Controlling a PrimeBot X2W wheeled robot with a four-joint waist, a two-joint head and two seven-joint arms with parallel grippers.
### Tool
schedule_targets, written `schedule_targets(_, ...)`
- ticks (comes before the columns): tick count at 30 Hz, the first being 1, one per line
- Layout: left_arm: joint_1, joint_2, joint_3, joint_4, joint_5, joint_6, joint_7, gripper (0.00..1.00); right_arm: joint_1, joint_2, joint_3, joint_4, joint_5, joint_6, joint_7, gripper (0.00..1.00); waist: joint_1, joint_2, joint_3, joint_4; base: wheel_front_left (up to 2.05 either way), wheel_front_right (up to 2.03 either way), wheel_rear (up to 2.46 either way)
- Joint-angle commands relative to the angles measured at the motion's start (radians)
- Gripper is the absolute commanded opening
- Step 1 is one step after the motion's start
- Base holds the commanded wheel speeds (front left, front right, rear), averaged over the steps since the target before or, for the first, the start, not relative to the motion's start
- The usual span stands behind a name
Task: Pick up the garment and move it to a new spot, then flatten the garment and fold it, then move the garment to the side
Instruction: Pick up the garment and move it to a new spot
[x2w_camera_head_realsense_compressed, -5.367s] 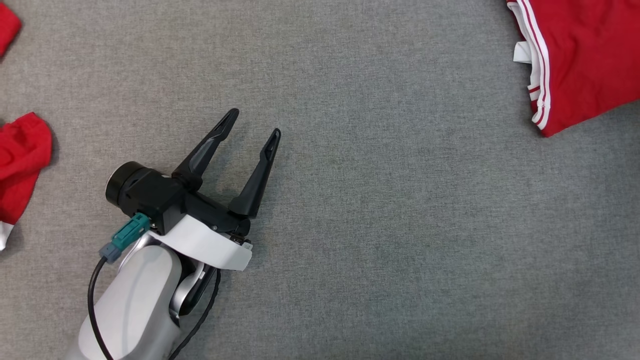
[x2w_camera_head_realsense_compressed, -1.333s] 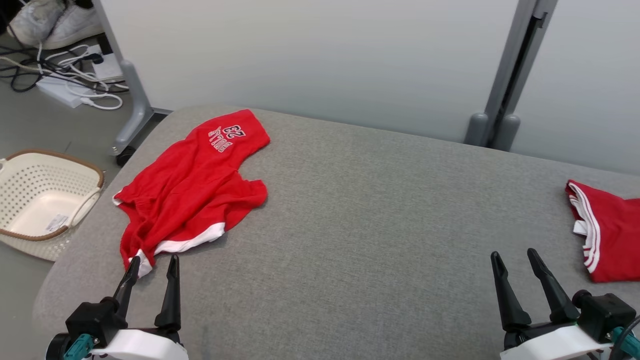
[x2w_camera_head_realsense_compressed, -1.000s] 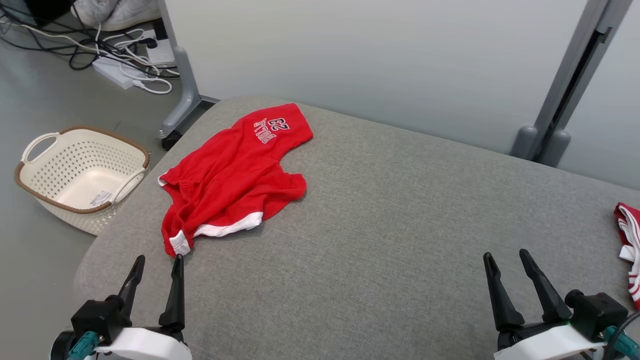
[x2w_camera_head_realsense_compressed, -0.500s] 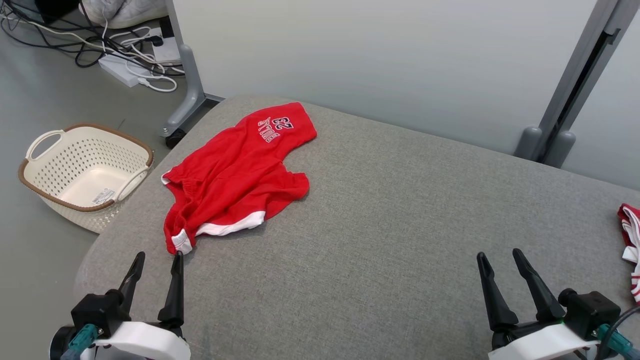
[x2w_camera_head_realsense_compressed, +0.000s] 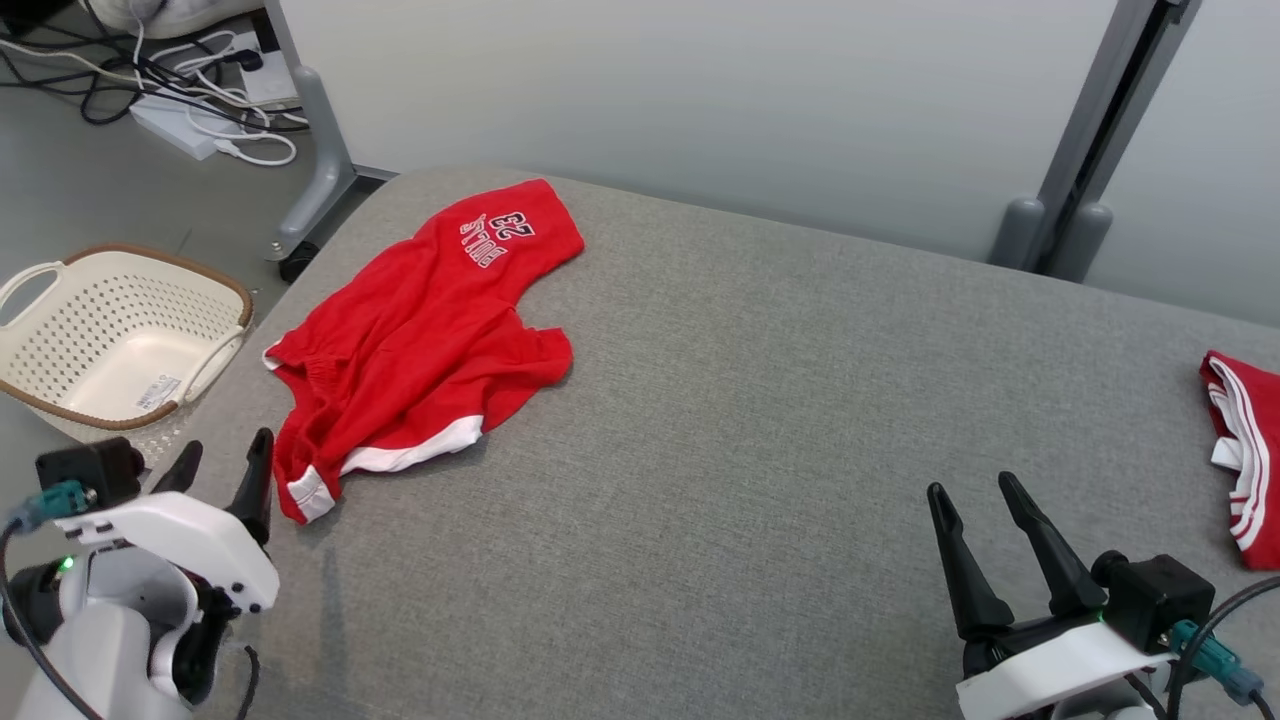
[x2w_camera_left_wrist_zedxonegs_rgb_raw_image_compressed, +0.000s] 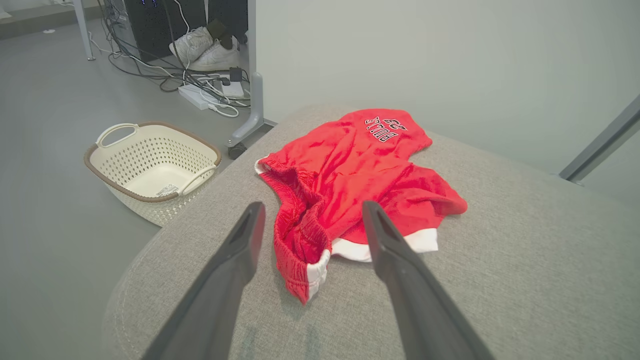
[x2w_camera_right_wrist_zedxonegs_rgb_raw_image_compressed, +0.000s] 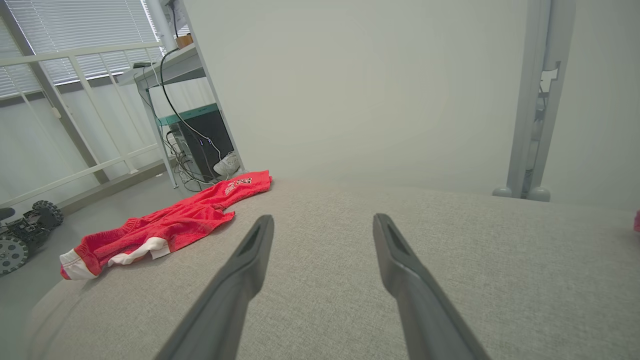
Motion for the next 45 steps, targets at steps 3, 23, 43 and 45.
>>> schedule_targets(3, -0.090, 0.028, 0.020, 0.075, -0.055, -0.012, 0.093, 1.00, -0.027, -0.015, 0.002, 0.006, -0.004, 0.000, -0.001, 1.00, 0.0000, 0.0000, 0.043, -0.044, 0.00, 0.00, 0.00)
schedule_targets(23, -0.264, 0.085, -0.008, 0.432, -0.242, -0.035, 0.426, 1.00, -0.094, -0.020, 0.025, 0.023, -0.012, 0.000, -0.001, 1.00, 0.0000, 0.0000, 0.119, -0.141, 0.00, 0.00, 0.00)
schedule_targets(43, -0.247, 0.135, -0.190, 0.400, -0.425, -0.034, 0.433, 0.00, -0.119, -0.015, 0.022, 0.039, -0.006, 0.000, -0.001, 1.00, 0.0000, 0.0000, 0.136, -0.150, 0.00, 0.00, 0.00)
schedule_targets(45, -0.247, 0.141, -0.206, 0.397, -0.434, -0.034, 0.423, 0.00, -0.115, -0.014, 0.021, 0.039, -0.004, 0.000, -0.001, 1.00, 0.0000, 0.0000, 0.129, -0.148, 0.00, 0.00, 0.00)
